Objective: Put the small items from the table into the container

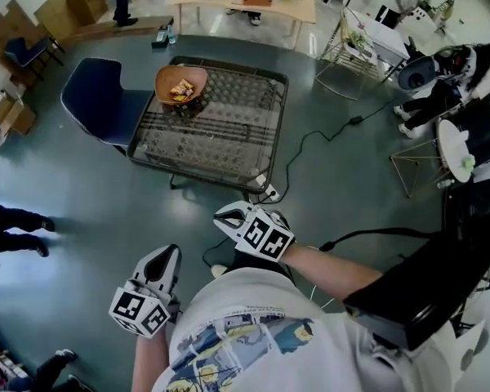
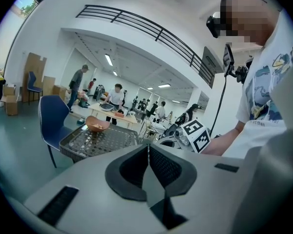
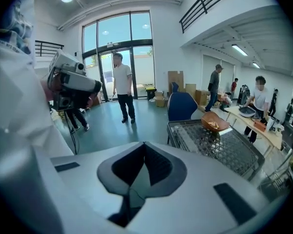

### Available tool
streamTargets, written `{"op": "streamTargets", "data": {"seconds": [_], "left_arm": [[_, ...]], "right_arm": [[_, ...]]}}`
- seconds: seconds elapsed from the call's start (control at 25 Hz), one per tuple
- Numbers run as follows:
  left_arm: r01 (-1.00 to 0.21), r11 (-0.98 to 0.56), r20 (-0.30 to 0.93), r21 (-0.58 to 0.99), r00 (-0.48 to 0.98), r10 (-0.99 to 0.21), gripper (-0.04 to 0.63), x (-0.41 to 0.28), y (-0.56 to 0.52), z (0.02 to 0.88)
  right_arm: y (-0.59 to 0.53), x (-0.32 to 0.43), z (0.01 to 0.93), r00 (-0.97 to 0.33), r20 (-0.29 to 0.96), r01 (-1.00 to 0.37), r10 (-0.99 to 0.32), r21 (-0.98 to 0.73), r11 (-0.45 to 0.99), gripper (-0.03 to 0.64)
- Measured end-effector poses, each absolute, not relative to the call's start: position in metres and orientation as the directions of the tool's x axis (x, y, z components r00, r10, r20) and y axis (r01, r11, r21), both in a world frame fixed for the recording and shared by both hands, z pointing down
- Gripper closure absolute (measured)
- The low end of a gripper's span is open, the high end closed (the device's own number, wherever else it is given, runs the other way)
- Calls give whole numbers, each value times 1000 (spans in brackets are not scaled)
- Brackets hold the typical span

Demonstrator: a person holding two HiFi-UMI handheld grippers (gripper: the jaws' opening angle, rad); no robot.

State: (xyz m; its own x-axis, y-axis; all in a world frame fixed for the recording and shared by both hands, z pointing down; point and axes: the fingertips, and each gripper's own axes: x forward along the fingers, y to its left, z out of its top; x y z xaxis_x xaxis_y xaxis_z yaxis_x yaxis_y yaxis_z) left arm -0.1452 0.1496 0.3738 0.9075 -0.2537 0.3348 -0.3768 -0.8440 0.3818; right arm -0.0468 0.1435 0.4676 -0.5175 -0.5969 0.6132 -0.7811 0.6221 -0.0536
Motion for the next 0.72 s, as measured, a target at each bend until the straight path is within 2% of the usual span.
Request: {"op": "streamTargets", "data": {"seconds": [0.72], "left_arm": [[-397, -835, 306, 381, 906, -291, 584, -180, 180, 373]], "right_arm": [[161, -116, 443, -606, 582, -680, -541, -27, 733, 607]]}}
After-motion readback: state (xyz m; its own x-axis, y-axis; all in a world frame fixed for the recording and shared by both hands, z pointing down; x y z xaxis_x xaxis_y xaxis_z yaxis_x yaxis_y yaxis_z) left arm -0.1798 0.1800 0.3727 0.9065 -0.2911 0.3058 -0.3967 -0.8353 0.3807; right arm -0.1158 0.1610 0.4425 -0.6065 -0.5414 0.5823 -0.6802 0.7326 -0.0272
